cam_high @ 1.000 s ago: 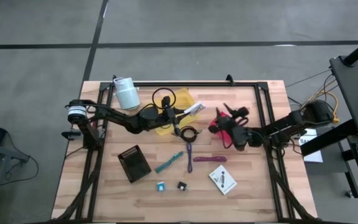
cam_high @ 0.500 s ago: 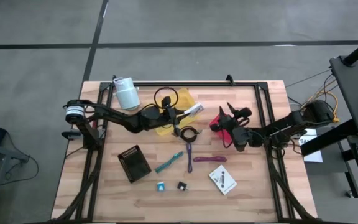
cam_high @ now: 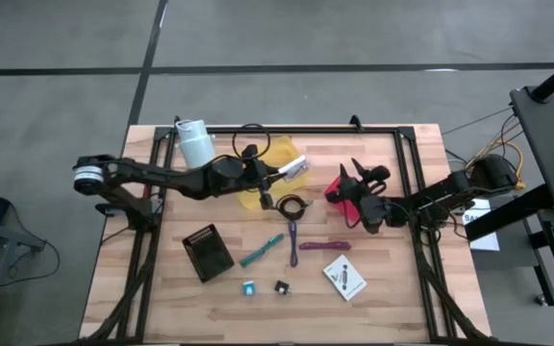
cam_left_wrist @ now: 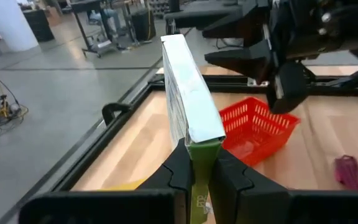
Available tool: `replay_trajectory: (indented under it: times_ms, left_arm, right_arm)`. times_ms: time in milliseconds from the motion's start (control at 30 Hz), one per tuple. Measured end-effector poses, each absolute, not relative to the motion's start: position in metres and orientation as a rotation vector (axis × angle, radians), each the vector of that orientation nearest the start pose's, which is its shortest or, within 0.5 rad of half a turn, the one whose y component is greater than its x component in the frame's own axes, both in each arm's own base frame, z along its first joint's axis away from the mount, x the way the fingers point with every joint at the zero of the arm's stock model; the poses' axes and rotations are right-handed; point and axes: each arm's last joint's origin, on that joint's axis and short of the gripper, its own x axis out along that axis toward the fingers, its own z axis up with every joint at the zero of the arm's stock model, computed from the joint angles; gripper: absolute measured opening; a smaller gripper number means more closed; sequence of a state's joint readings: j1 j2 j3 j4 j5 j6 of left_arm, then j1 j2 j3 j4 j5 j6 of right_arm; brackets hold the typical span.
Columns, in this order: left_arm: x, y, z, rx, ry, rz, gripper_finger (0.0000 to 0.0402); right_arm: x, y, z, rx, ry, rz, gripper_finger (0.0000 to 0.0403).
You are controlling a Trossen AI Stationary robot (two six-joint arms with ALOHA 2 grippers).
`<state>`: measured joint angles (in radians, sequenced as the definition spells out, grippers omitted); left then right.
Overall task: Pick and place items into bin
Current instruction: Put the top card reader box into the black bin
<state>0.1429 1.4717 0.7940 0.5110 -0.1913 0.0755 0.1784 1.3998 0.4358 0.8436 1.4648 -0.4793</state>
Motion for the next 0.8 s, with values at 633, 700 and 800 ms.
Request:
replay_trajectory:
  times_ms: [633,700,800]
  left_arm:
    - [0.274,0.036,0.268,-0.065,0.309,0.301,0.0013]
    - [0.273,0.034,0.269,-0.086,0.307,0.294,0.0013]
    - [0.271,0.033,0.272,-0.142,0.297,0.273,0.0013]
  right_arm:
    - [0.236,0.010,0.188,-0.498,0.394,-1.252,0.0160]
    - [0.236,0.010,0.188,-0.497,0.393,-1.252,0.0160]
    - [0.236,0.010,0.188,-0.496,0.393,-1.252,0.0157]
